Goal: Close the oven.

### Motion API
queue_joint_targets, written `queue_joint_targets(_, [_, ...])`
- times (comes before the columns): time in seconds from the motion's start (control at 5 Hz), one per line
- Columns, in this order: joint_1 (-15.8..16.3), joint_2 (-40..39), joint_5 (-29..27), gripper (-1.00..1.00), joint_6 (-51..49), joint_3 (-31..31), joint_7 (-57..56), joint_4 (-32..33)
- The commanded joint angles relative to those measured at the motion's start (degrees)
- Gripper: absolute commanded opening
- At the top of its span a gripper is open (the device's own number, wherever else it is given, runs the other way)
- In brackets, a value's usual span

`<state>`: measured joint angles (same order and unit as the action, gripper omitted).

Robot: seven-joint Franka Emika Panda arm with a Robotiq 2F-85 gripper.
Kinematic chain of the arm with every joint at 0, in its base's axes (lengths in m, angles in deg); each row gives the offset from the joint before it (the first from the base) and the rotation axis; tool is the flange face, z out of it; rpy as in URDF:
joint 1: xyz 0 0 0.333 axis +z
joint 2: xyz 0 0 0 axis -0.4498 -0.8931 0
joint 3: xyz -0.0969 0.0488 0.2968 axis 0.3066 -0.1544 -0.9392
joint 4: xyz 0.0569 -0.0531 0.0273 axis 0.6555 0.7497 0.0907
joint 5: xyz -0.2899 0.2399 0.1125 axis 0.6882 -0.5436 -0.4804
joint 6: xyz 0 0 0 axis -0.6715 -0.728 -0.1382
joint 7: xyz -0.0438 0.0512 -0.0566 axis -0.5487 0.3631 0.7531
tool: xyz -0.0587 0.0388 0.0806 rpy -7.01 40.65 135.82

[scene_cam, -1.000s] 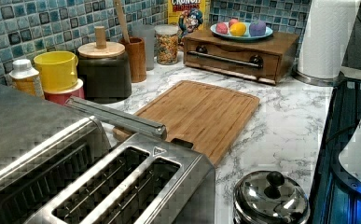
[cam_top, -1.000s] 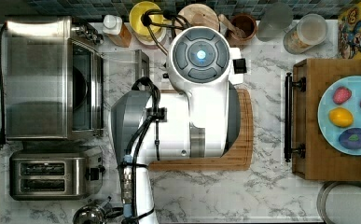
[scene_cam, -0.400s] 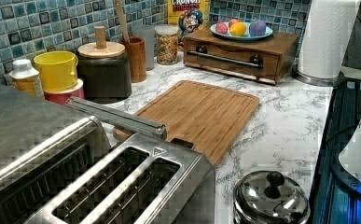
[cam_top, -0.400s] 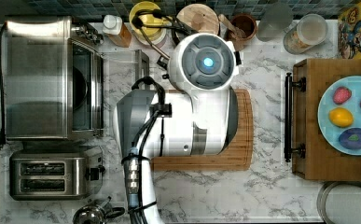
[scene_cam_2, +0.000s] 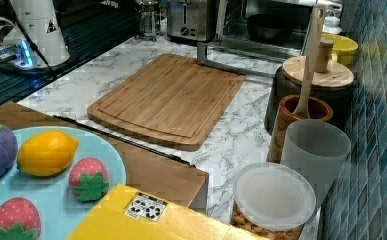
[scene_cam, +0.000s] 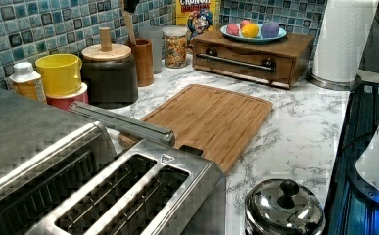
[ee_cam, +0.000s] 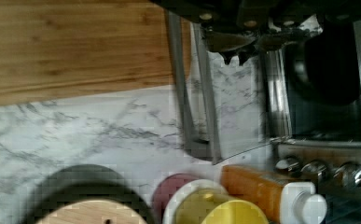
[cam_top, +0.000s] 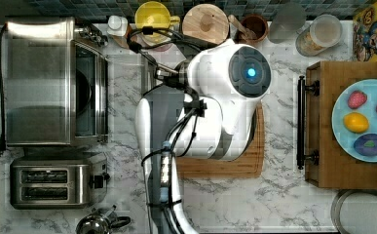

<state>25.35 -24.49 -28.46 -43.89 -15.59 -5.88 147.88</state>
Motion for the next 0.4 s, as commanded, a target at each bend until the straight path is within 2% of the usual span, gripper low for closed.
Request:
queue_joint_targets(0.2, [-2.3, -5.7, -17.2, -1.0, -2.0, -0.5, -21.8, 4.2])
queue_joint_targets(0.4, [-3.1, -8.2, -20.5, -1.0, -0.7, -1.0, -25.3, 5.4])
